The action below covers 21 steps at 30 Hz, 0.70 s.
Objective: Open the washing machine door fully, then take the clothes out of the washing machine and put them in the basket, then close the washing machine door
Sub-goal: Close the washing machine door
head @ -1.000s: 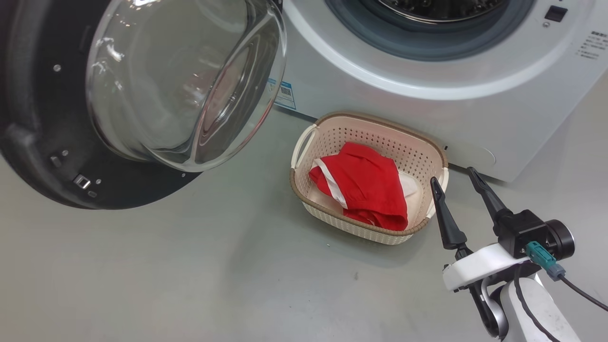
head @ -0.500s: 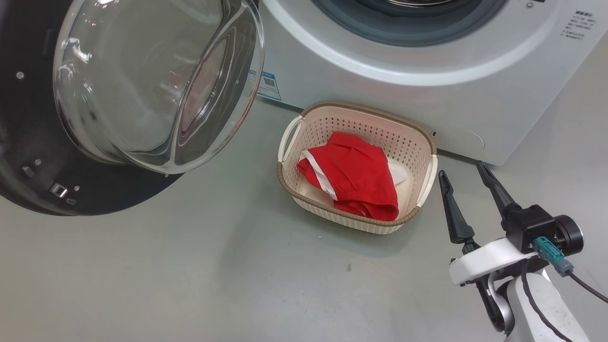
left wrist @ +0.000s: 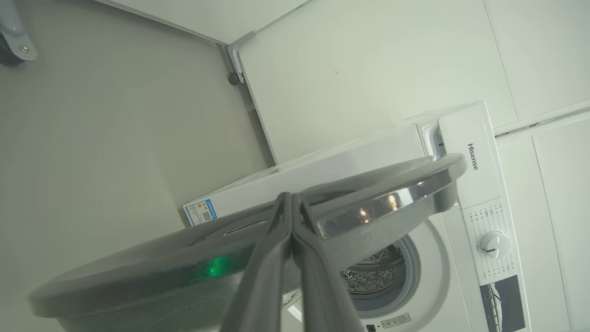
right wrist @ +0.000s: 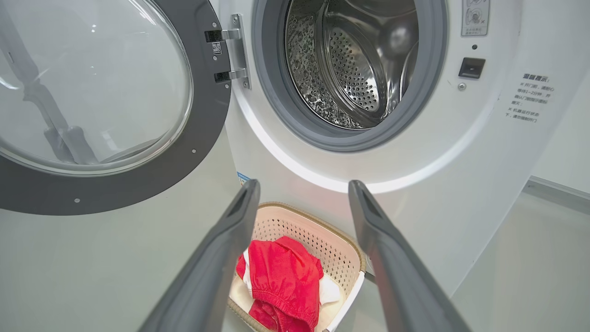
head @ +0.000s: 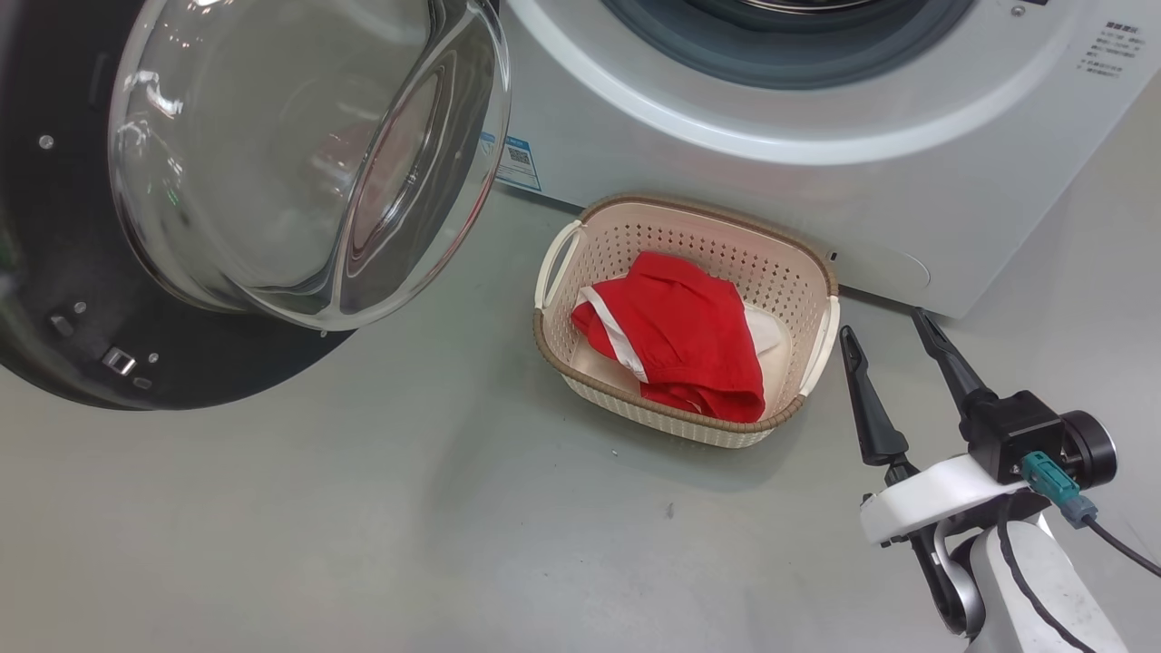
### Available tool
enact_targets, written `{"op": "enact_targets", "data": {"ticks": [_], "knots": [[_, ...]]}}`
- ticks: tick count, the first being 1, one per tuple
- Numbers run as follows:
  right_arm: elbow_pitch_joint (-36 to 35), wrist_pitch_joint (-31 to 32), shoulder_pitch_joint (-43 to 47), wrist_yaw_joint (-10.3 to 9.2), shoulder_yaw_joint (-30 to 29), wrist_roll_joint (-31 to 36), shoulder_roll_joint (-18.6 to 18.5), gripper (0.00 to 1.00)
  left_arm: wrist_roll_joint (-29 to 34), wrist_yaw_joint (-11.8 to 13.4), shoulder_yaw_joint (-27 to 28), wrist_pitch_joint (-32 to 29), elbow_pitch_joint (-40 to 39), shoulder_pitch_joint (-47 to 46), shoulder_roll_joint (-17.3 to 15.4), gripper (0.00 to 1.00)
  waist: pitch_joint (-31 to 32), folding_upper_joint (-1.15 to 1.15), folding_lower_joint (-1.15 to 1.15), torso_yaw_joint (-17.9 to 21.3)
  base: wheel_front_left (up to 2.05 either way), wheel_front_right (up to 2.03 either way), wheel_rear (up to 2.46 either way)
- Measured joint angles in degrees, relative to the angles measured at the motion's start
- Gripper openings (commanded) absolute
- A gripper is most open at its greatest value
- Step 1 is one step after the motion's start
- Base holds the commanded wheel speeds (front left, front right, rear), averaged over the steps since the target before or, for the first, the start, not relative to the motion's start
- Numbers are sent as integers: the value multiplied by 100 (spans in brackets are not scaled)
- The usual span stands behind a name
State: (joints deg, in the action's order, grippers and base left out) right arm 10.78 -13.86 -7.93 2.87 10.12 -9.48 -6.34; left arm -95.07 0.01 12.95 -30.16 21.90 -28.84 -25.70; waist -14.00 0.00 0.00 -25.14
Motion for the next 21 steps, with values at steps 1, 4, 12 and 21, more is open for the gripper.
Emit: {"op": "enact_targets", "data": {"ticks": [1, 4, 12, 21], "knots": [[1, 0, -1, 0, 1, -1, 1, 100, -33, -32, -2, -55, 11, 0, -2, 0, 3, 0, 0, -2, 0, 0, 0], [4, 0, -1, 0, 1, -1, 1, 100, -51, -80, -43, -185, 48, 0, -19, 0, 13, 0, 0, -5, 0, 0, 0], [5, 0, -1, -1, -15, -3, 2, 100, -301, -290, -58, -522, 73, 0, -31, 0, 38, 0, 0, 12, 0, 0, 0], [5, -5, -2, -8, -64, -5, 1, 100, -430, -419, -187, -950, -10, 3, -44, 0, 76, 0, 0, 45, 0, 0, 0]]}}
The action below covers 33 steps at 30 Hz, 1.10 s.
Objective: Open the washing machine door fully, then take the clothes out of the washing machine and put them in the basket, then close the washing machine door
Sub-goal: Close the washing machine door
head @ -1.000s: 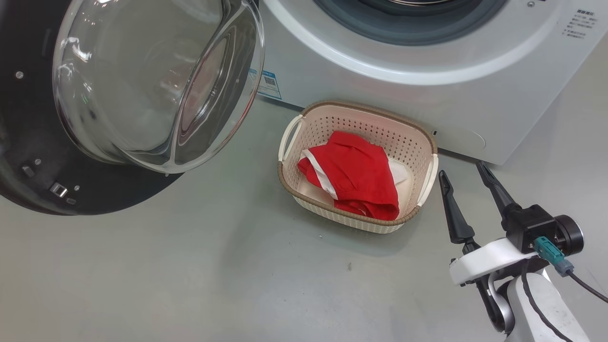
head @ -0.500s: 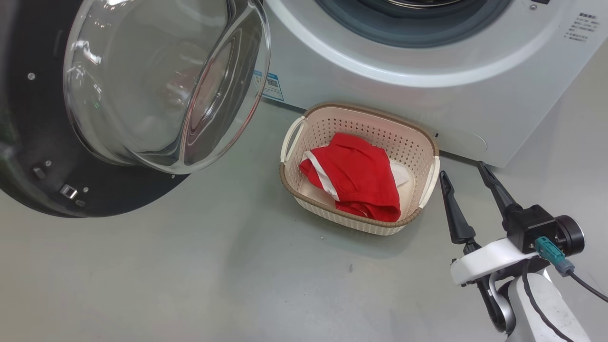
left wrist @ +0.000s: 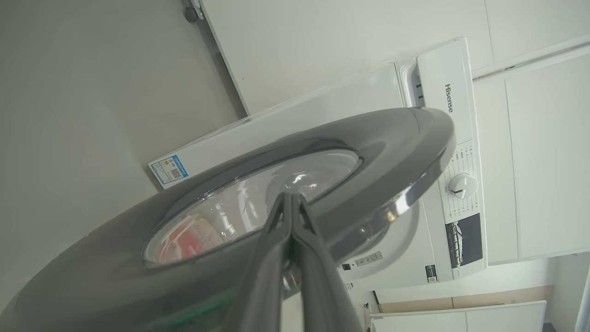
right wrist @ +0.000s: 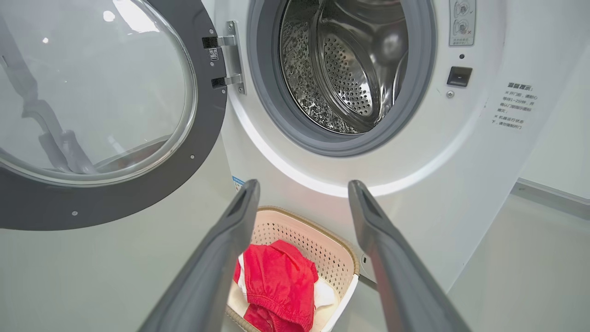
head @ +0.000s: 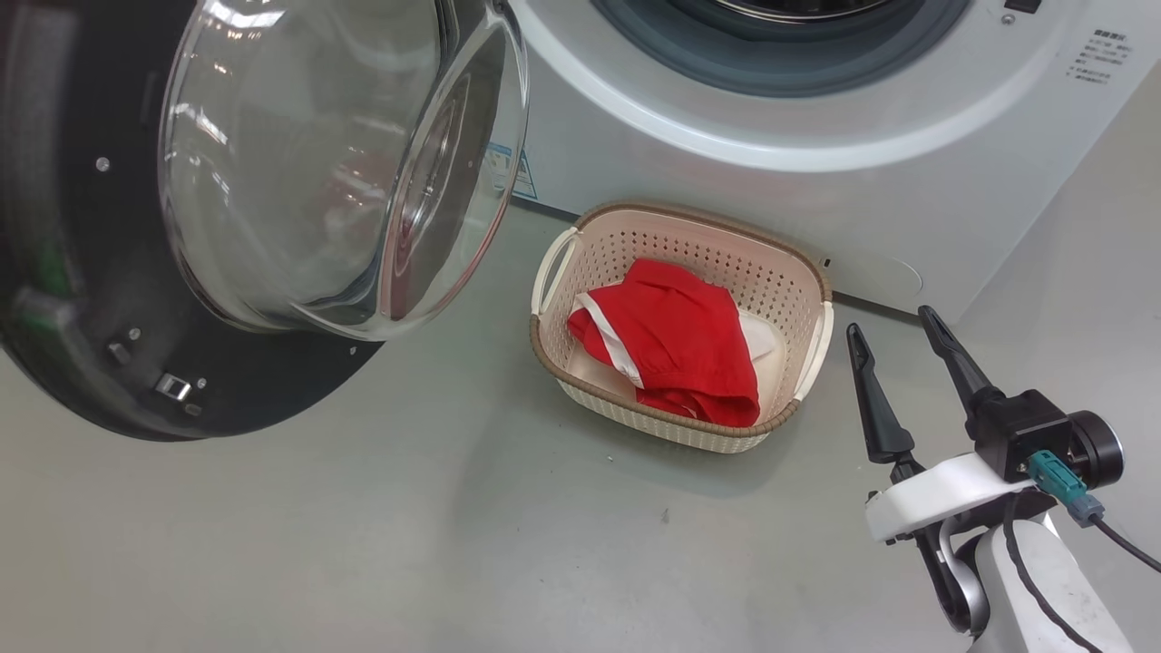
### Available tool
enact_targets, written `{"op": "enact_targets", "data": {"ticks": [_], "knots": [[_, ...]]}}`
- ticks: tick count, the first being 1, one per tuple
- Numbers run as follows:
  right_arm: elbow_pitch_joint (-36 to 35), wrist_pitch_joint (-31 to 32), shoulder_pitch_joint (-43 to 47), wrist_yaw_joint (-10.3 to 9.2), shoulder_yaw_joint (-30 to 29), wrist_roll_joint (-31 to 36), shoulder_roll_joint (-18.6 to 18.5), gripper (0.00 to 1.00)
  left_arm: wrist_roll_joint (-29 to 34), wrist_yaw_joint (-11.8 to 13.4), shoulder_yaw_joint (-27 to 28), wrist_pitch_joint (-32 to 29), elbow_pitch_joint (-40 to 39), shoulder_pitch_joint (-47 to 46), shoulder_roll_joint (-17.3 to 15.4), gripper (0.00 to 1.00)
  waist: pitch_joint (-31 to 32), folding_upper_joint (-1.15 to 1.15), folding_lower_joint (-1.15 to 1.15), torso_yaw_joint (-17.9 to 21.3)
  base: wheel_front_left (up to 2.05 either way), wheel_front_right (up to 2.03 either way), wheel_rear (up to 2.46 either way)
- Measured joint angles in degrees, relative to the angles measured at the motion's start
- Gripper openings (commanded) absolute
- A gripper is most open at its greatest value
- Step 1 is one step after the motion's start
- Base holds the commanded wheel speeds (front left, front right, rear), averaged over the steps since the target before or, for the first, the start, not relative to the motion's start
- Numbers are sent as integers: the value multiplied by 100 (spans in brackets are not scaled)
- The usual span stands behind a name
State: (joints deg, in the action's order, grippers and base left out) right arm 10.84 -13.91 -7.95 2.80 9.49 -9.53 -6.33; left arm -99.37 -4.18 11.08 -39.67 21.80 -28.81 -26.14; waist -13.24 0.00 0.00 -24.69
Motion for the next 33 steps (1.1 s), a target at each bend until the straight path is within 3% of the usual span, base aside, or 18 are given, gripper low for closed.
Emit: {"op": "enact_targets", "data": {"ticks": [10, 19, 33], "knots": [[-3, -1, -18, -45, -14, -8, 11, 100, -405, -111, -48, -616, -346, 180, 42, 0, 47, 0, 0, 147, 0, 0, 0], [-54, -2, -99, -96, -79, -53, 34, 100, -771, -168, -169, -1116, -861, 475, 272, 0, 24, 0, 0, 346, 0, 0, 0], [-115, -10, -215, -144, -18, -100, 134, 100, -1124, -176, -439, -1730, -1646, 885, 471, 0, -12, 0, 0, 838, 0, 0, 0]]}}
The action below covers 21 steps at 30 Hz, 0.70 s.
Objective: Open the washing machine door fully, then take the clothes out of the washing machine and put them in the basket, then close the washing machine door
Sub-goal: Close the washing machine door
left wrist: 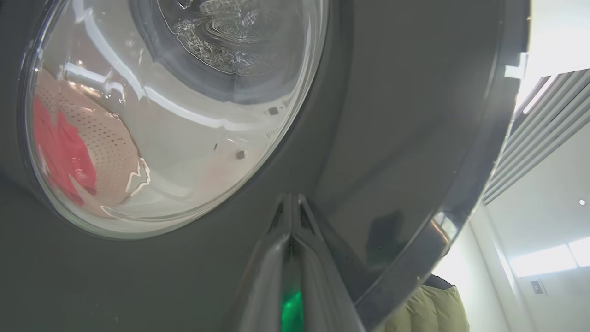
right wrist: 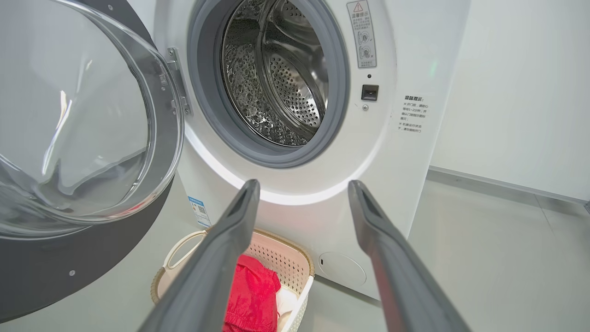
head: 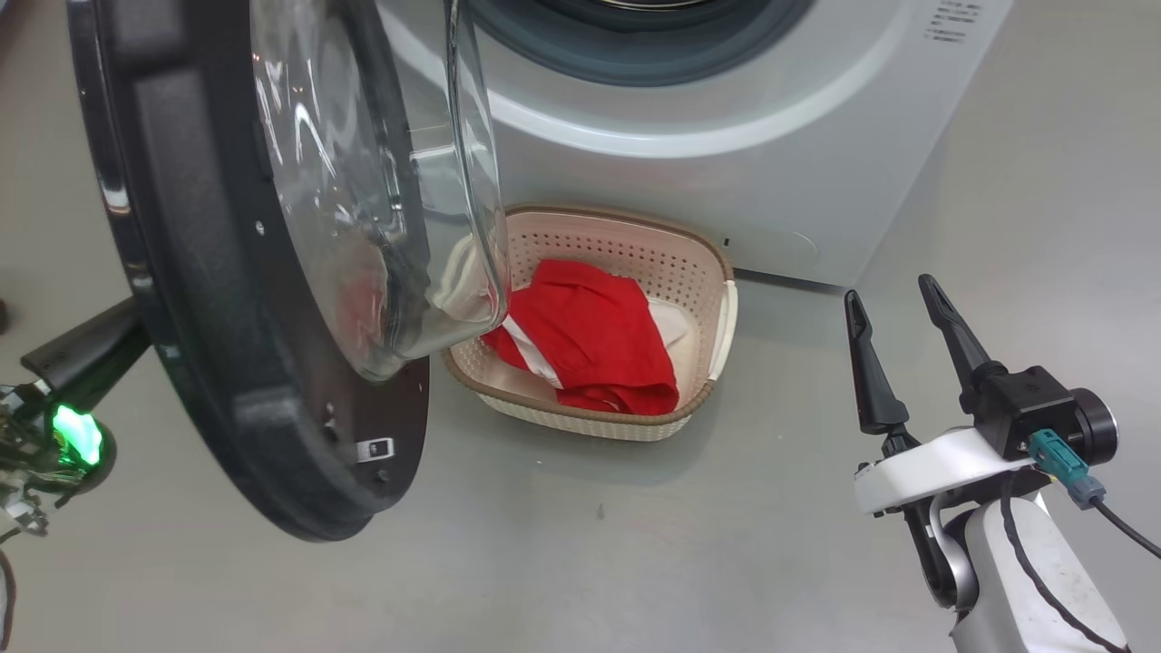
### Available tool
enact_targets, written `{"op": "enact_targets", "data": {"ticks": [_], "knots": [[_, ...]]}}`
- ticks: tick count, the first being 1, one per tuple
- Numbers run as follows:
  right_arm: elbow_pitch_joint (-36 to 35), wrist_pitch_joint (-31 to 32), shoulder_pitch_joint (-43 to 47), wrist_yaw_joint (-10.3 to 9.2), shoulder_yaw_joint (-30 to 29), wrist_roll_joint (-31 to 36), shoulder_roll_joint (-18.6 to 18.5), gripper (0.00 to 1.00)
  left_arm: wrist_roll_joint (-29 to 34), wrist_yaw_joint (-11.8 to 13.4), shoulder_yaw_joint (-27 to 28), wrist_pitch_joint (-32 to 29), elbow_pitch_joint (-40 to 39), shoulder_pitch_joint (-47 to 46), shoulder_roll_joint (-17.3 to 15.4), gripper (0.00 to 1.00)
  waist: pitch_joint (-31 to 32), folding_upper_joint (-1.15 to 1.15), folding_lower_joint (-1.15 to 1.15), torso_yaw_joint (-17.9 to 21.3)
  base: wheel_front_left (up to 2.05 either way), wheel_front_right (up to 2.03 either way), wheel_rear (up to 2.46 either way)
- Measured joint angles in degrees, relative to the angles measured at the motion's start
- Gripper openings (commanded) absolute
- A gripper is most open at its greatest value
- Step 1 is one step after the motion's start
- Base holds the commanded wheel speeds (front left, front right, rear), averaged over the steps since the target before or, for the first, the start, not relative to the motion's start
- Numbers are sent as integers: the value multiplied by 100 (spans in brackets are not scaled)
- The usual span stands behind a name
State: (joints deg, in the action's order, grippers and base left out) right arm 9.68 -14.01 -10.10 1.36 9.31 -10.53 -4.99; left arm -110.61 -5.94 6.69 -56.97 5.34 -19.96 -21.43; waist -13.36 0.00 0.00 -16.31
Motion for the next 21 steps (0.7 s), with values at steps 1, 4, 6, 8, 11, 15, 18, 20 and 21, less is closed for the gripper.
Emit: {"op": "enact_targets", "data": {"ticks": [1, 4, 6, 8, 11, 15, 18, 20, 21], "knots": [[0, 0, 0, -1, 5, -4, 9, 100, -1, 0, -22, -16, -43, 10, 23, 0, -2, 0, 0, 47, 0, 0, 0], [0, -1, -1, -1, 25, -12, 48, 100, -62, 0, -89, -70, -189, 64, 71, 0, -8, 0, 0, 198, 0, 0, 0], [0, -1, -2, -2, 38, -40, 66, 100, -153, 0, -111, -107, -279, 118, 97, 0, -12, 0, 0, 308, 0, 0, 0], [0, -1, -3, -5, 58, -48, 83, 100, -186, 1, -122, -147, -367, 133, 115, 0, -20, 0, 0, 482, 0, 0, 0], [0, -1, -7, -7, 83, -56, 101, 100, -193, 2, -129, -176, -461, 135, 130, 0, -28, 0, 0, 666, 0, 0, 0], [-4, -44, -17, -8, 121, -65, 125, 100, -220, 18, -166, -196, -594, 141, 149, 0, -37, 0, 0, 929, 0, 0, 0], [-31, -44, -28, -8, 154, -91, 135, 100, -220, 82, -207, -197, -678, 148, 151, 0, -46, 0, 0, 1134, 0, 0, 0], [-56, -44, -36, -8, 175, -104, 142, 100, -220, 112, -212, -197, -734, 149, 151, 0, -56, 0, 0, 1274, 0, 0, 0], [-69, -44, -38, -8, 186, -105, 145, 100, -220, 142, -219, -197, -758, 149, 151, 0, -62, 0, 0, 1347, 0, 0, 0]]}}
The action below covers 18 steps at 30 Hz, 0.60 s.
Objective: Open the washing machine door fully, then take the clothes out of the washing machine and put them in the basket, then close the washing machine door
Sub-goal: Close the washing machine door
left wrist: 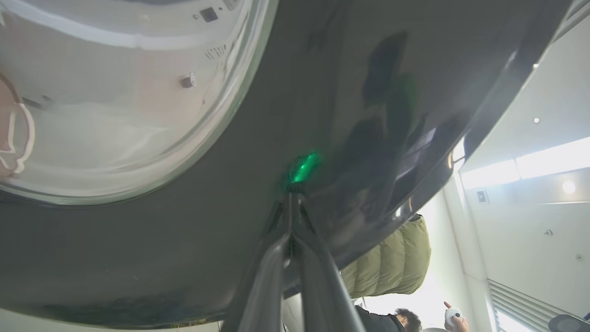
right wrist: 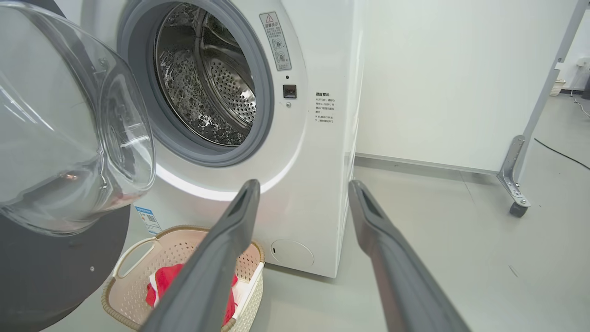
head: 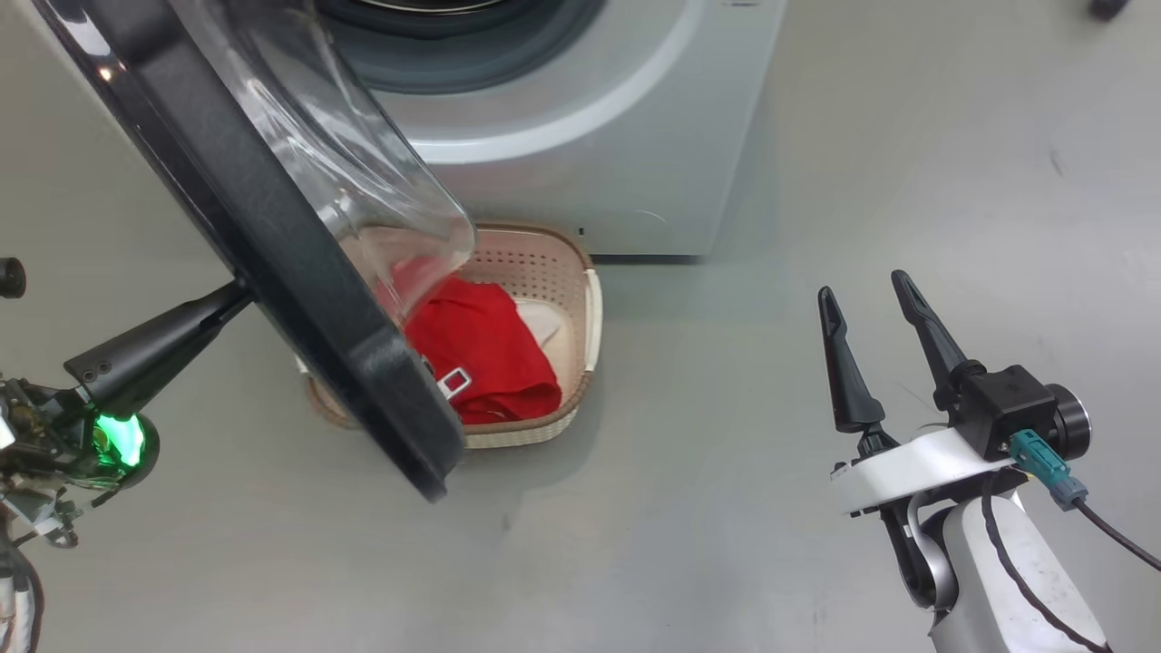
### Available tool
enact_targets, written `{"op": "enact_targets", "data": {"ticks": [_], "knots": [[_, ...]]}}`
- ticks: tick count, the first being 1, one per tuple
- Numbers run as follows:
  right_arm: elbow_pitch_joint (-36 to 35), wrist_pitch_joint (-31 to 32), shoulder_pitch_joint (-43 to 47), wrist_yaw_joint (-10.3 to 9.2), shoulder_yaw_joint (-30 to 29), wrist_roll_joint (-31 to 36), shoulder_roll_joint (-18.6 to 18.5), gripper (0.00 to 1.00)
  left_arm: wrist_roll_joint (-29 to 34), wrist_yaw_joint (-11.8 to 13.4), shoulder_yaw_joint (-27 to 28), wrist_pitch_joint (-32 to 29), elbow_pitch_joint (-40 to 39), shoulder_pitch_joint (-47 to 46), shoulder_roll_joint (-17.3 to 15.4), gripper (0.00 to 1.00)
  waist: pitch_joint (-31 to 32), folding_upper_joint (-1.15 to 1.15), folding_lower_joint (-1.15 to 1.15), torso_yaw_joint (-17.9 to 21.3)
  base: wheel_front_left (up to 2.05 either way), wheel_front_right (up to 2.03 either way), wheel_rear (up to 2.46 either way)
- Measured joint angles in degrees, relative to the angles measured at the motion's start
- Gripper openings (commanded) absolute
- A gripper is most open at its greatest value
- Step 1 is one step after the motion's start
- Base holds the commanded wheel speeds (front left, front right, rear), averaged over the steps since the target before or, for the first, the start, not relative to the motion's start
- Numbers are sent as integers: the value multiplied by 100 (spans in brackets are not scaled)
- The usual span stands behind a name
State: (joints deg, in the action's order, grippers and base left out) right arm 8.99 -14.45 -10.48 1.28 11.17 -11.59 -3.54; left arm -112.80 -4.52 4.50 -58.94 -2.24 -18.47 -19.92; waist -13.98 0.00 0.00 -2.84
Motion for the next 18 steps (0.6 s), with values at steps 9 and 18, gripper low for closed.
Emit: {"op": "enact_targets", "data": {"ticks": [9, 18], "knots": [[-113, 0, -3, -1, 91, -93, 16, 100, 0, 212, -63, 27, -159, -27, 10, 0, -93, 0, 0, 647, 0, 0, 0], [-312, 0, -123, 0, 222, -211, 36, 100, 1, 532, -82, 160, -259, -488, 8, 0, -313, 0, 0, 1210, 0, 0, 0]]}}
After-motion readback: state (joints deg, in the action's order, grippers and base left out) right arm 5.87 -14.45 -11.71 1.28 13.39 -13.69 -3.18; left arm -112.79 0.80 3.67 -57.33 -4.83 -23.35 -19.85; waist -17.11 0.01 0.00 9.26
